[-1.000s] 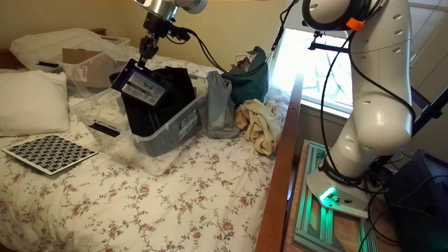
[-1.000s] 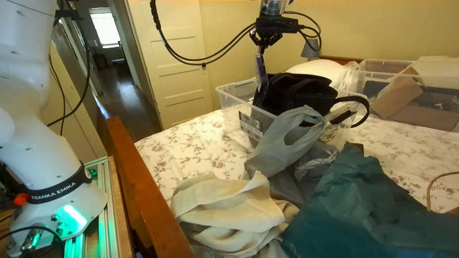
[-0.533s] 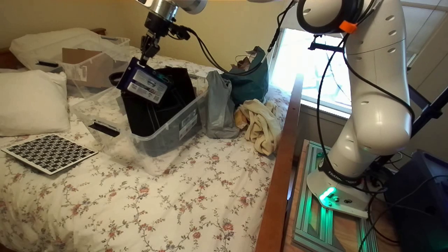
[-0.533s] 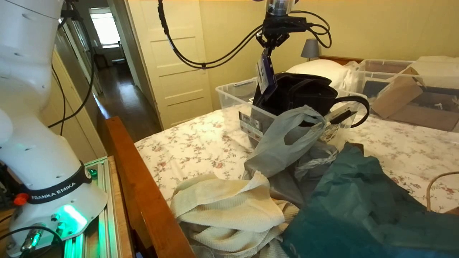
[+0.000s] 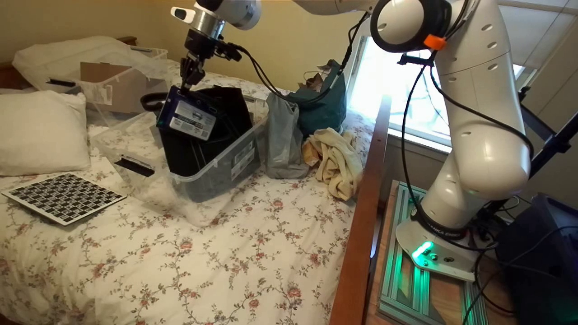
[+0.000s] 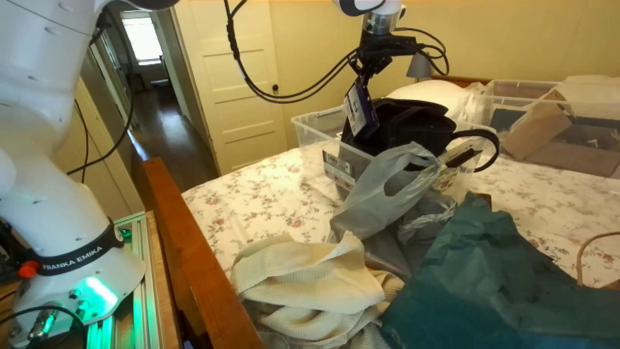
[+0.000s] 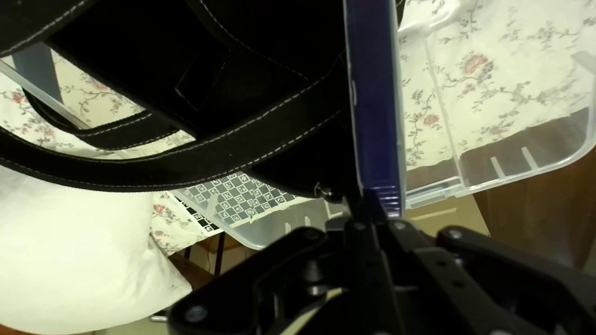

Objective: Put the black object in the storage box

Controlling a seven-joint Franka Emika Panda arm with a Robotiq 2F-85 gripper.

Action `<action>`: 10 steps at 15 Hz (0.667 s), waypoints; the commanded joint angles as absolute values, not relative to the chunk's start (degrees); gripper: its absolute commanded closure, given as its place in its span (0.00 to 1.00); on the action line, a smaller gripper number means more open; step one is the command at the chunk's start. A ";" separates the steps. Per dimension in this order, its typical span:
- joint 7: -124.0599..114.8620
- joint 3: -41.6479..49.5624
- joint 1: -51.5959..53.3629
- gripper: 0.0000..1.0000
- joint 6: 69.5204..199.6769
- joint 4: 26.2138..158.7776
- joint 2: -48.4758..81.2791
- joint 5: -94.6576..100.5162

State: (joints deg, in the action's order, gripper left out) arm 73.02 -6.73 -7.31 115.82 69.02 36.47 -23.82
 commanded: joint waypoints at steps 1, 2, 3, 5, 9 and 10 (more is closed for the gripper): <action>74.88 -9.60 -9.80 1.00 113.63 63.99 39.84 -25.41; 74.65 -9.69 -10.04 1.00 113.48 63.42 40.40 -25.17; 74.53 -9.87 -10.36 1.00 113.16 62.82 40.96 -25.14; 74.07 -10.05 -10.75 1.00 112.57 61.70 42.21 -24.85; 73.24 -9.97 -10.75 0.73 112.84 59.75 44.47 -24.20; 73.22 -9.99 -10.68 0.72 112.81 59.32 44.94 -24.03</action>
